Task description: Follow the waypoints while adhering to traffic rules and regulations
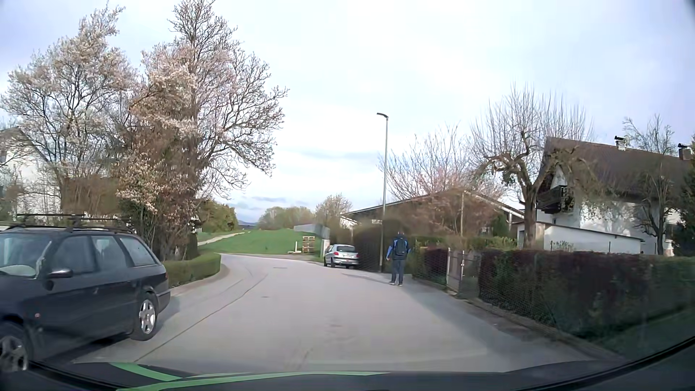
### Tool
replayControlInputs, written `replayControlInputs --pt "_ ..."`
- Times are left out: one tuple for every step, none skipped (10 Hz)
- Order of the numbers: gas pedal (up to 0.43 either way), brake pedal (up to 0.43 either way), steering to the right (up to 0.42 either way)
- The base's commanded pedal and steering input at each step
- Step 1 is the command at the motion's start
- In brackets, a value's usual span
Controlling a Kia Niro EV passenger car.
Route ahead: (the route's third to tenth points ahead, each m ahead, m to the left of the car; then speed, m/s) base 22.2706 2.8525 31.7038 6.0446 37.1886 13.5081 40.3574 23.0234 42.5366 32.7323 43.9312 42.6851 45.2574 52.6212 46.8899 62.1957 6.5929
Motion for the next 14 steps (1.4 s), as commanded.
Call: replayControlInputs --pt "0.197 0.0 -0.054" --pt "0.197 0.0 -0.054" --pt "0.189 0.0 -0.054" --pt "0.177 0.0 -0.053" --pt "0.177 0.0 -0.051" --pt "0.169 0.0 -0.048" --pt "0.15 0.0 -0.045" --pt "0.138 0.0 -0.044" --pt "0.13 0.0 -0.043" --pt "0.118 0.0 -0.041" --pt "0.087 0.0 -0.038" --pt "0.079 0.0 -0.033" --pt "0.079 0.0 -0.033" --pt "0.059 0.0 -0.032"
